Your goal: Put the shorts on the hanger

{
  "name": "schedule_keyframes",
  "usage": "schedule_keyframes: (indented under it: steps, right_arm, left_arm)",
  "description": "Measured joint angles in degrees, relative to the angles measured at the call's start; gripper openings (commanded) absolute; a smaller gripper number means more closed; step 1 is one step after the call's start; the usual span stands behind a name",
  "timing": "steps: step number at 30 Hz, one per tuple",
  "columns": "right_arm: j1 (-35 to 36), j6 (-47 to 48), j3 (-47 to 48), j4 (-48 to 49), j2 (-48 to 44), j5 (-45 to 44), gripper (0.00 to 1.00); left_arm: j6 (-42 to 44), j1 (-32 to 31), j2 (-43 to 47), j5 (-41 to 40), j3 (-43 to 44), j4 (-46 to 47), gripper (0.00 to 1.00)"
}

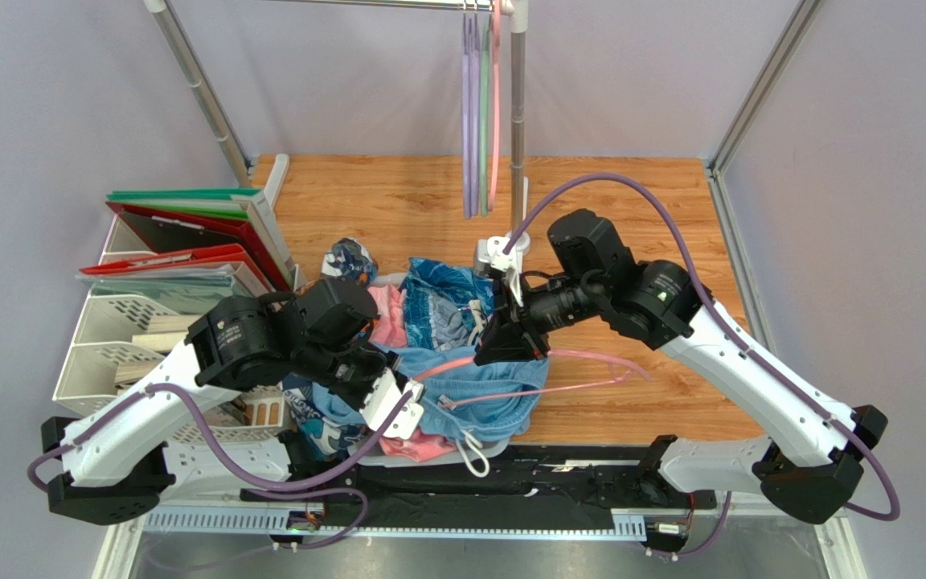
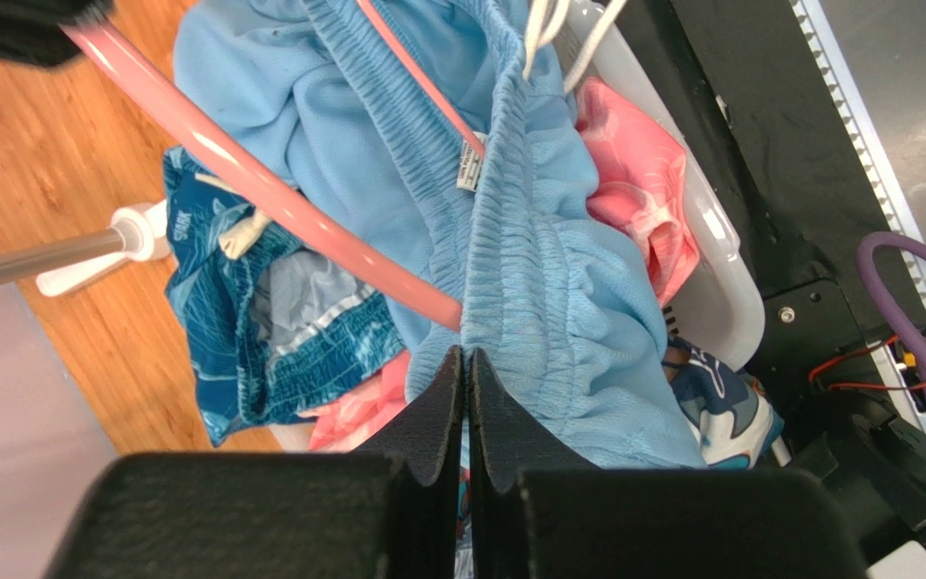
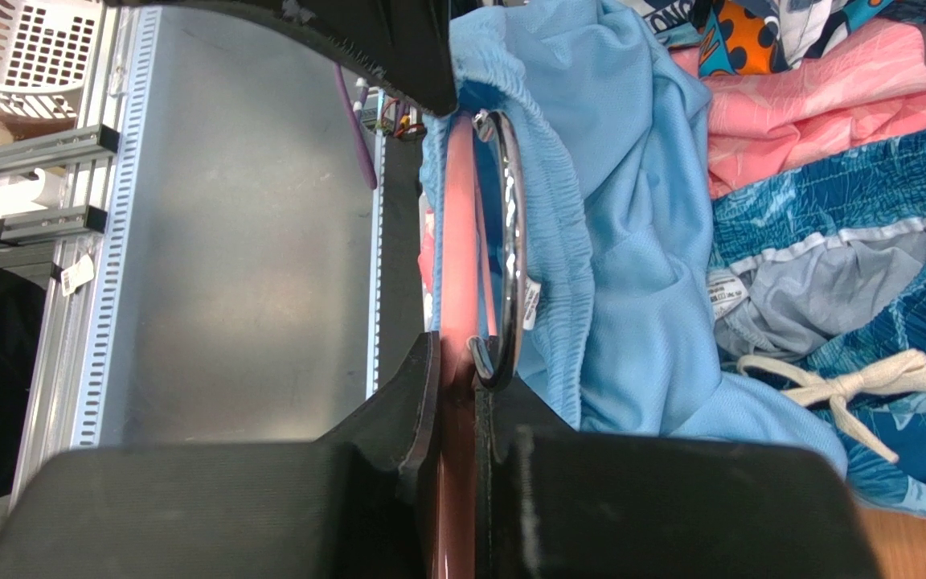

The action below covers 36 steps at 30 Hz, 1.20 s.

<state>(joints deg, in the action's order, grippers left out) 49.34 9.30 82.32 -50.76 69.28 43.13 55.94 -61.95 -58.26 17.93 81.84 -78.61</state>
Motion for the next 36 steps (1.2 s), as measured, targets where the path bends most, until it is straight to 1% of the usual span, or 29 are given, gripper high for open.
schedule_keyframes:
  steps: [10,17,18,20,21,23,24,26,27,32,36]
  right_arm:
    - [0.3,-4.3,-3.8,9.5,0.9,1.6,0.0]
    - [3.1,-8.5,-12.0,21.7,0.9,2.4,0.0]
    - [3.3,-9.0,-12.5,22.6,0.9,2.4,0.0]
    - [3.5,-9.9,-13.6,24.8,0.8,2.3,0.0]
    - [3.5,-10.1,-13.9,25.7,0.7,2.1,0.0]
    - [3.5,-10.4,-14.5,27.1,0.2,1.1,0.0]
    - [3.3,-10.6,-15.4,28.4,-0.4,0.1,0.0]
    - [3.2,-11.1,-17.0,29.5,-1.7,-0.1,0.0]
    - [3.3,-11.3,-17.9,29.9,-2.4,-0.1,0.0]
    - [3.5,-12.3,-19.1,30.9,-3.3,-0.3,0.0]
    - [3.5,-12.3,-19.1,31.7,-3.3,-1.0,0.0]
  left_arm:
    - [-0.8,-0.7,-2.3,0.3,2.3,-0.4,0.0]
    - [-8.2,-0.7,-4.3,2.7,2.6,0.6,0.01]
    - [-9.3,-0.7,-4.1,2.7,2.3,0.9,0.16]
    - [-12.6,0.5,-3.4,3.5,1.7,1.8,0.32]
    - [-14.1,2.1,-2.9,4.3,1.6,2.1,0.44]
    - [-16.3,5.5,-2.0,6.6,1.6,2.6,0.54]
    - [-17.9,8.9,-1.2,8.6,1.6,2.7,0.61]
    - [-21.1,14.7,1.7,10.1,1.4,3.6,0.63]
    - [-21.6,16.2,3.0,10.3,1.1,3.7,0.64]
    - [-23.7,19.1,10.1,10.3,-2.7,2.4,0.69]
    - [-24.7,19.4,11.3,10.3,-5.8,1.6,0.68]
